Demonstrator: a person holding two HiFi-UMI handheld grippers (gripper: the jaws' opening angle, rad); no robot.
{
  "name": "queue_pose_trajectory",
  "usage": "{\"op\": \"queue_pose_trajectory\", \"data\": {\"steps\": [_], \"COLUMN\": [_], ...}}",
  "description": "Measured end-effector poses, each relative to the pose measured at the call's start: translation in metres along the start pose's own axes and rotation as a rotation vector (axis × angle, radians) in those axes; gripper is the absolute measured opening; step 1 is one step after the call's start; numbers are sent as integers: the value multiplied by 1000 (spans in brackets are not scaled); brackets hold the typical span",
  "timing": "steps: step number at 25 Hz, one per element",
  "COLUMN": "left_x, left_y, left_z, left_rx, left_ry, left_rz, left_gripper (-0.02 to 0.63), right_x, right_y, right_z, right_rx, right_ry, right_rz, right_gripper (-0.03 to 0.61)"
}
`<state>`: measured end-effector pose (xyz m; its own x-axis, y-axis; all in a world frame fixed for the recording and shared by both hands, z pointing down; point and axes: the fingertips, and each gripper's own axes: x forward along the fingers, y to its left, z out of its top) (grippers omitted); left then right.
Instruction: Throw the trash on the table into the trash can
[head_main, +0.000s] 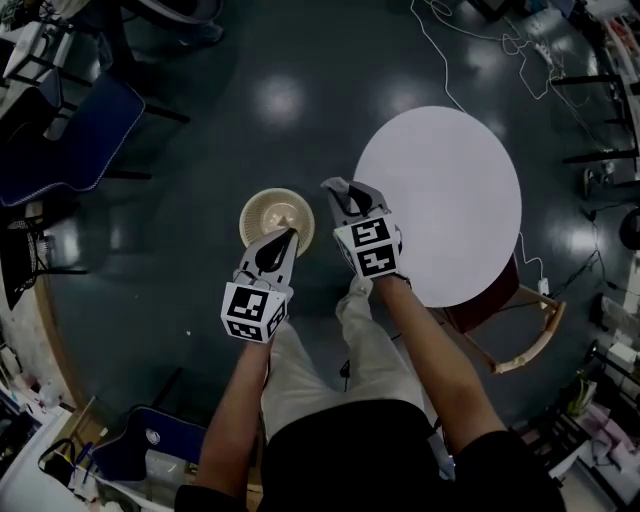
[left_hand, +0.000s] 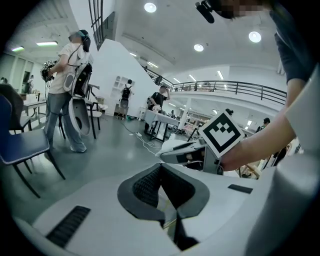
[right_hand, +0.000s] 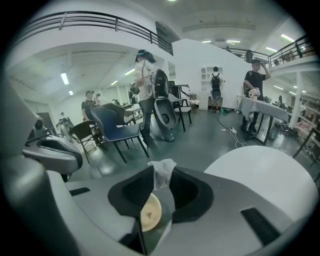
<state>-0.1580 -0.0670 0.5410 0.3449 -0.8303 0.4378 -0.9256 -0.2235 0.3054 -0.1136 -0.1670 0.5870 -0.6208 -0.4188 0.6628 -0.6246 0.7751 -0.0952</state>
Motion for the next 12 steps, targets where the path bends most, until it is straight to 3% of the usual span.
{"op": "queue_pose_trajectory", "data": {"steps": [12], "left_x": [-45], "left_y": [70], "left_z": [-51], "left_rx": [-71], "left_ry": [18], "left_rz": [76], "left_gripper": [15], "right_x": [64], "right_y": [86], "right_z": [-19], "right_rx": [-27], "right_ry": [45], "right_rz": [88], "right_gripper": [105]}}
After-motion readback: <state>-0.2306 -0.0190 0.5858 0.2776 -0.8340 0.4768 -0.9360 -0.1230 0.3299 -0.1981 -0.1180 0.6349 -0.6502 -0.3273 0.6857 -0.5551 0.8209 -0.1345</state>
